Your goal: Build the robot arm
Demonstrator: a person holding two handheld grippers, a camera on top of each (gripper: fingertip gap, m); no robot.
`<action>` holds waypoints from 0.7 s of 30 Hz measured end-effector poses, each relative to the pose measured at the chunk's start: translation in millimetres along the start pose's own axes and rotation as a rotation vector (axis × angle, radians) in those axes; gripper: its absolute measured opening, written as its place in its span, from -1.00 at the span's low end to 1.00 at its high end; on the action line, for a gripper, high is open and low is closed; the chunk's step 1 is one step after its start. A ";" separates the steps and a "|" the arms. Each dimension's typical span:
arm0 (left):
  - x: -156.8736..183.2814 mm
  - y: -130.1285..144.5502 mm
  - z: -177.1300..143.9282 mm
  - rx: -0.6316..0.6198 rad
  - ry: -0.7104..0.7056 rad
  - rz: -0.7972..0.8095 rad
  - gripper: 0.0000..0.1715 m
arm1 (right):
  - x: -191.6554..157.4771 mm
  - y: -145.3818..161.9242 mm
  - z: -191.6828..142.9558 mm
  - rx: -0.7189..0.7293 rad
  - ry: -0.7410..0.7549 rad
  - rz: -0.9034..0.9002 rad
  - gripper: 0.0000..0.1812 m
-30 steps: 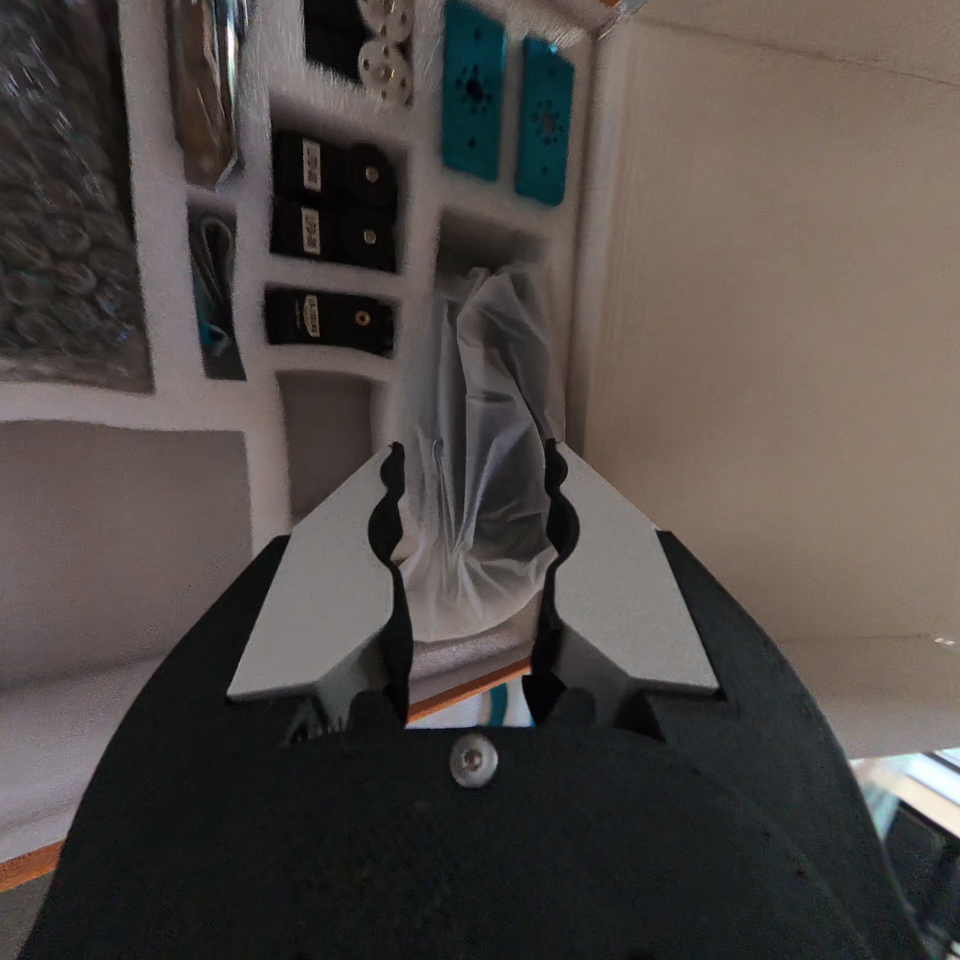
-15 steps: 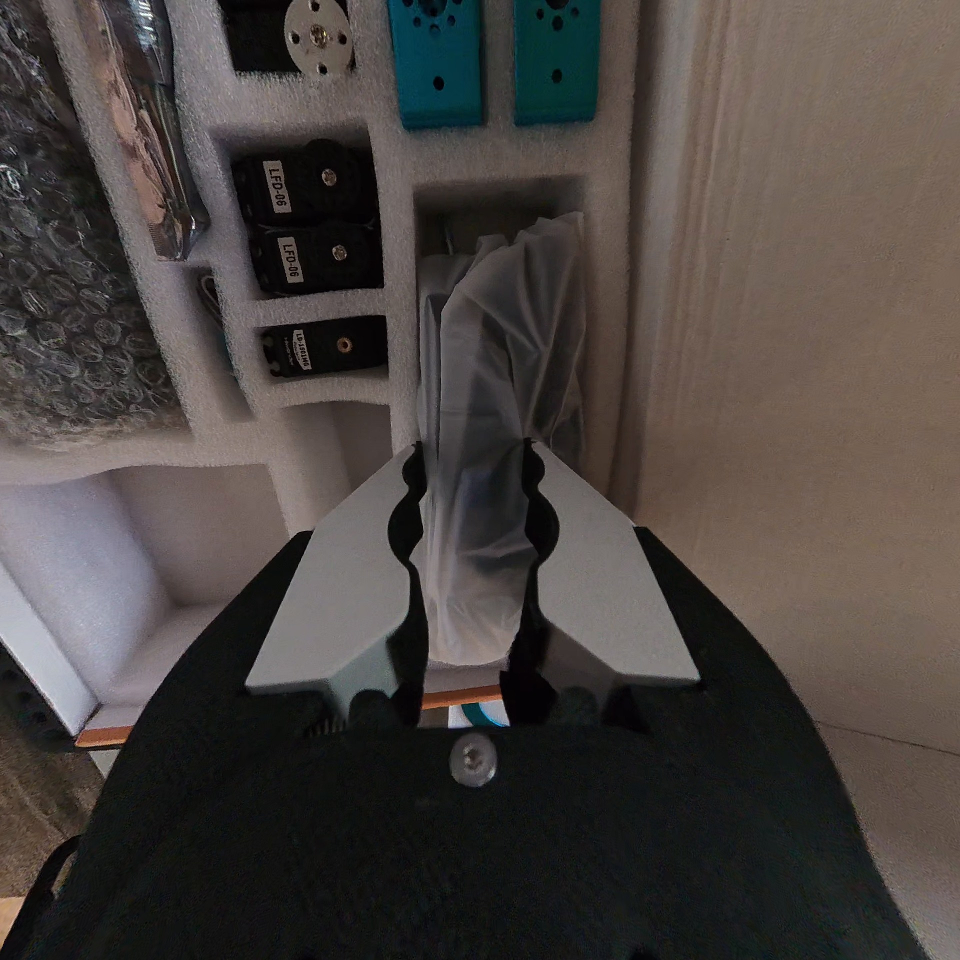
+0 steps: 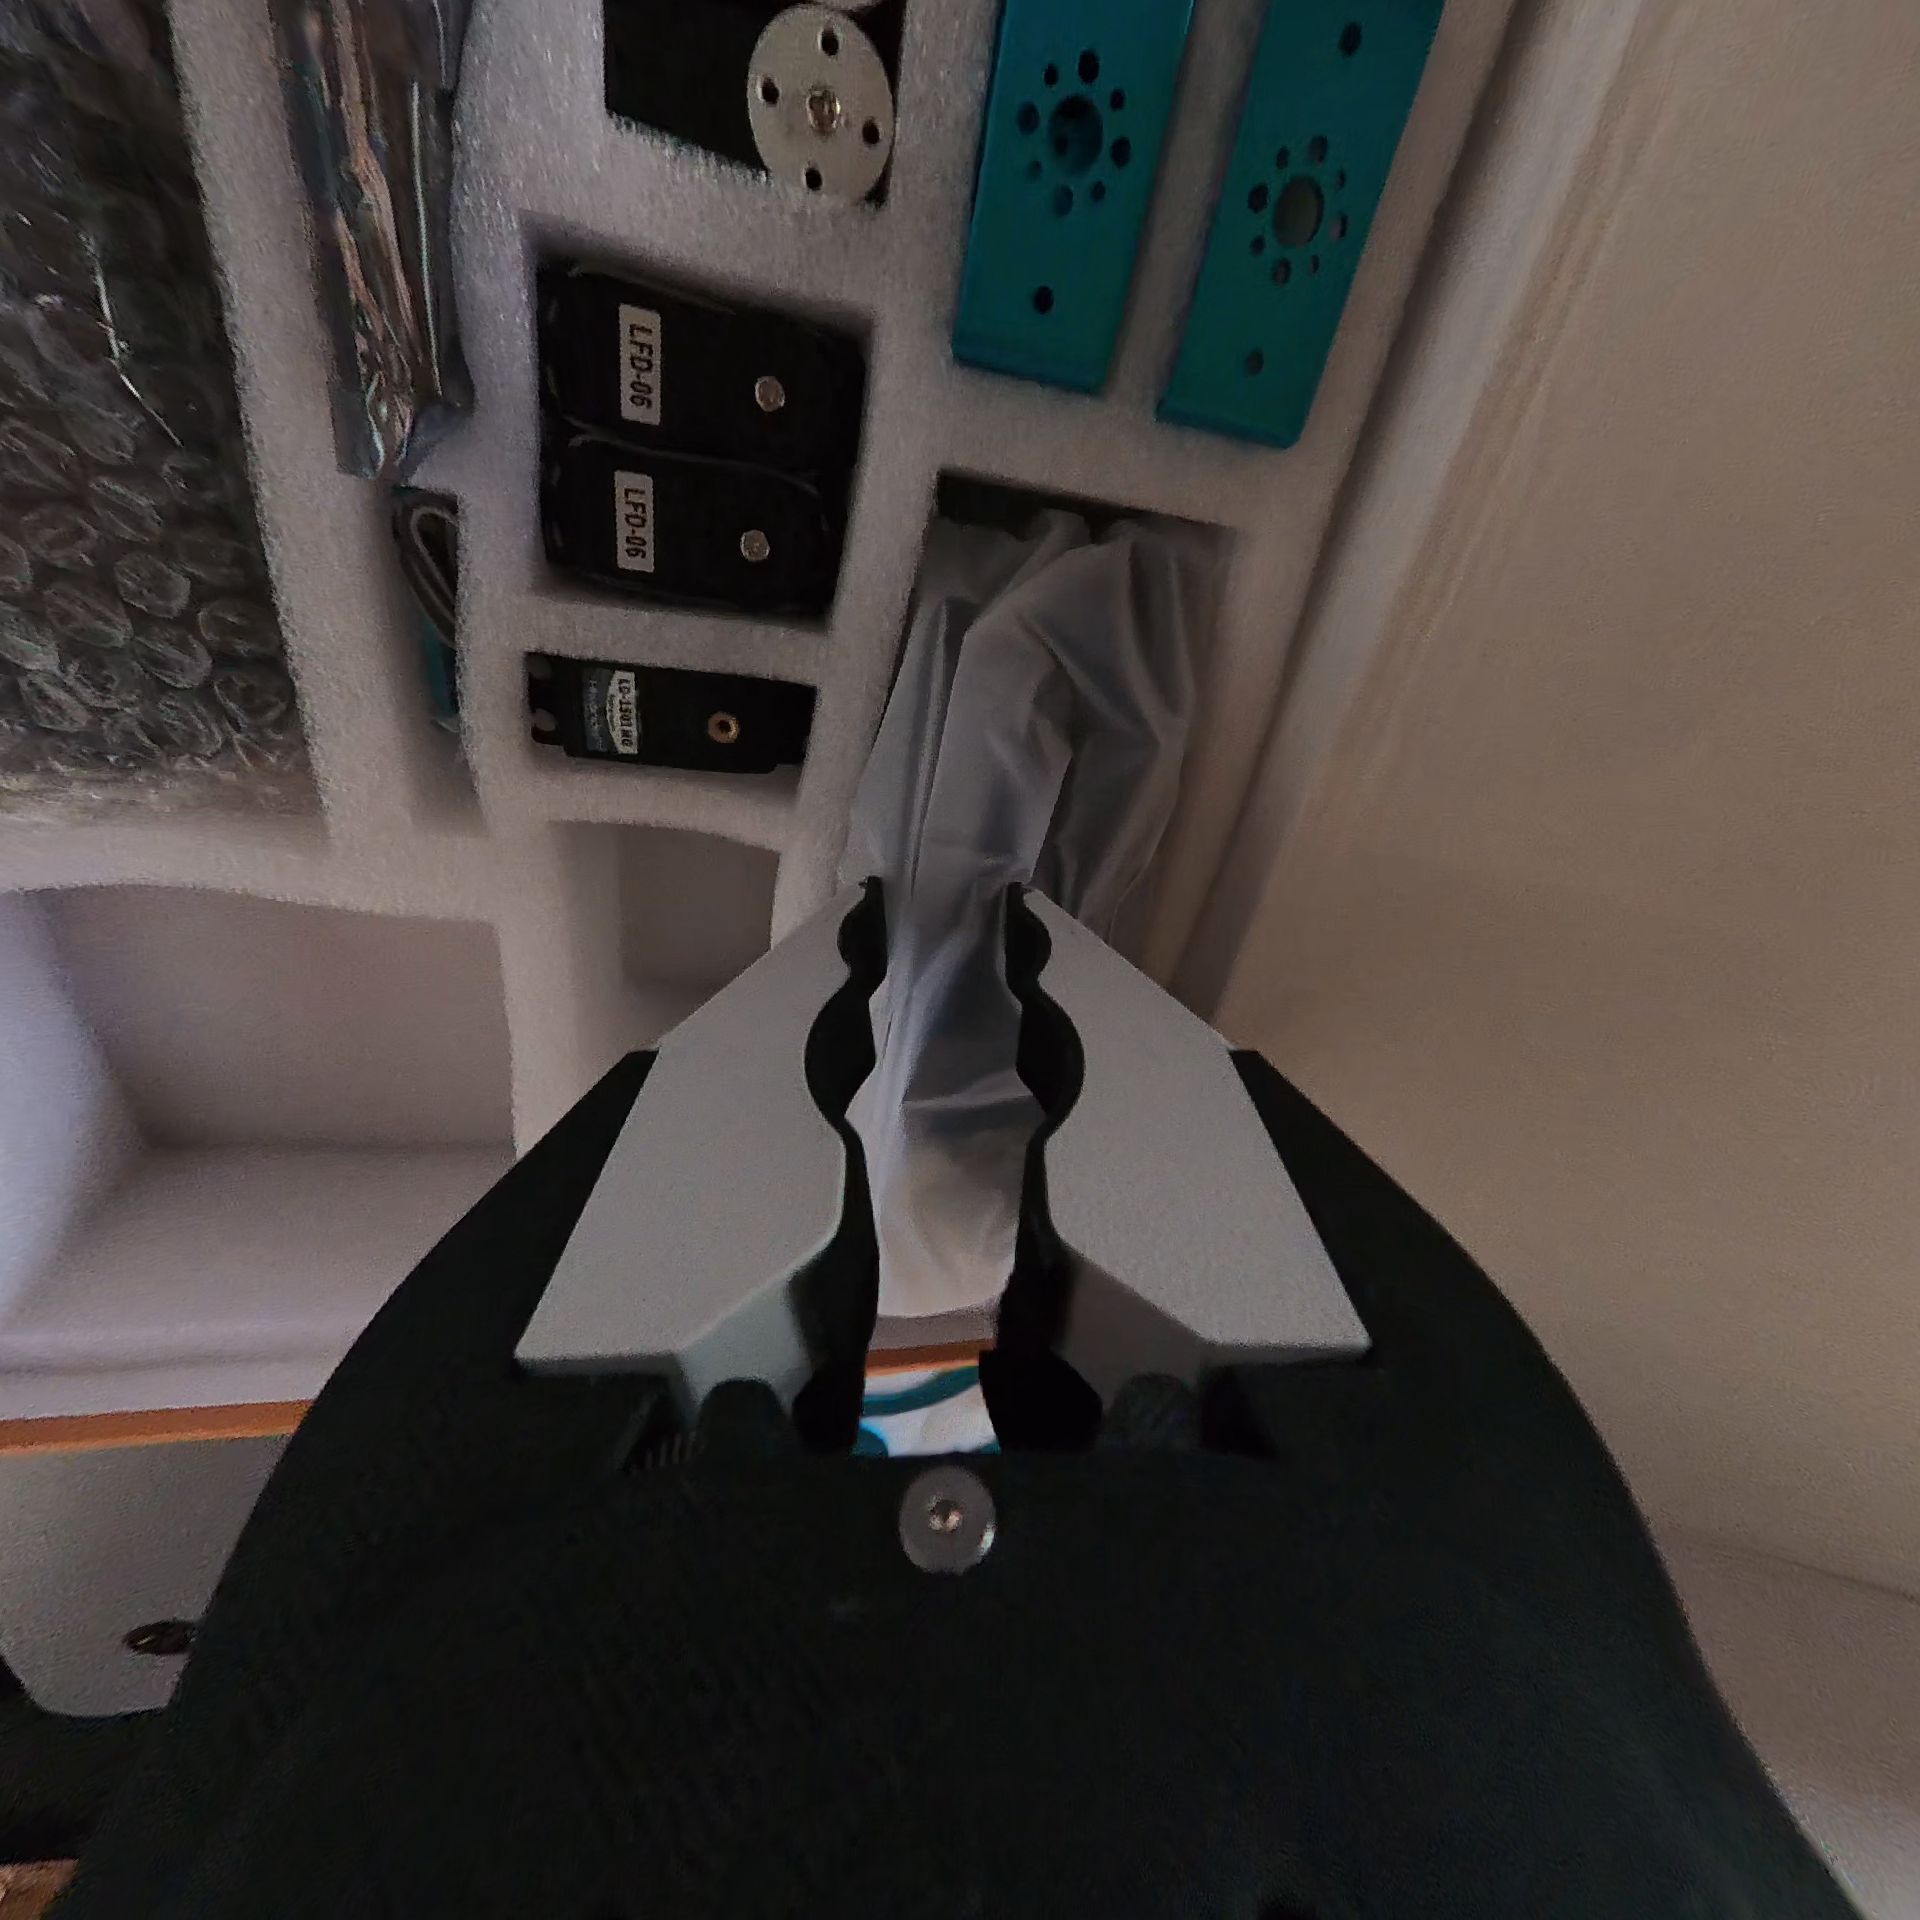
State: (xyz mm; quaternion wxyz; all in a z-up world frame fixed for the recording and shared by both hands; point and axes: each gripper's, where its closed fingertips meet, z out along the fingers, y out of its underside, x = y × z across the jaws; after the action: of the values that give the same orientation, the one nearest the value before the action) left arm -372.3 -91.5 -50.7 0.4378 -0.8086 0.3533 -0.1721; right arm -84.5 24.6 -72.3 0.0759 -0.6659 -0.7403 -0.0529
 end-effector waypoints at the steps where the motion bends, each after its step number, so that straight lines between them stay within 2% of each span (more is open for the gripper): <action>1: 5.2 -5.8 0.0 0.001 0.001 0.007 -0.64 | -0.7 3.8 -1.3 -0.014 0.014 0.013 -0.74; 3: 18.5 -15.6 -1.4 0.014 0.011 0.014 -0.64 | -3.0 11.9 -13.7 0.012 0.066 0.064 -0.70; 5: 36.2 -25.1 -2.0 0.039 0.046 -0.001 -0.62 | -8.4 11.7 -42.2 0.191 0.179 0.176 -0.86; 6: 44.9 -30.2 -1.5 0.056 0.059 -0.011 -0.61 | -16.0 15.0 -59.8 0.298 0.242 0.236 -0.86; 8: 62.4 -43.1 0.6 0.116 0.075 -0.026 -0.61 | -31.7 46.1 -95.2 0.443 0.459 0.376 -0.77; 10: 88.9 -61.3 6.9 0.196 0.136 -0.043 -0.55 | -66.9 88.7 -114.5 0.582 0.640 0.551 -0.63; 12: 120.1 -84.6 15.6 0.284 0.223 -0.056 -0.43 | -112.4 131.3 -114.6 0.700 0.797 0.707 -0.56; 15: 166.9 -129.0 27.9 0.430 0.367 -0.066 -0.15 | -167.1 180.5 -105.3 0.800 0.972 0.845 -0.67; 18: 207.9 -171.7 42.8 0.504 0.485 -0.060 0.04 | -188.7 215.8 -103.8 0.849 1.010 0.926 -0.56; 19: 221.0 -186.5 49.1 0.514 0.514 -0.052 0.04 | -190.6 226.7 -104.6 0.869 1.010 0.944 -0.47; 21: 246.9 -213.6 66.8 0.515 0.553 -0.020 0.02 | -190.7 247.6 -109.6 0.939 1.027 0.956 -0.42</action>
State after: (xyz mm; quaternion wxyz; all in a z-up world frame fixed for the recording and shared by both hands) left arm -72.4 -152.2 81.6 0.5130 -0.5986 0.3954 -0.4714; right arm 185.6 -154.8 -5.1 0.6863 -0.7000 -0.1974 0.0019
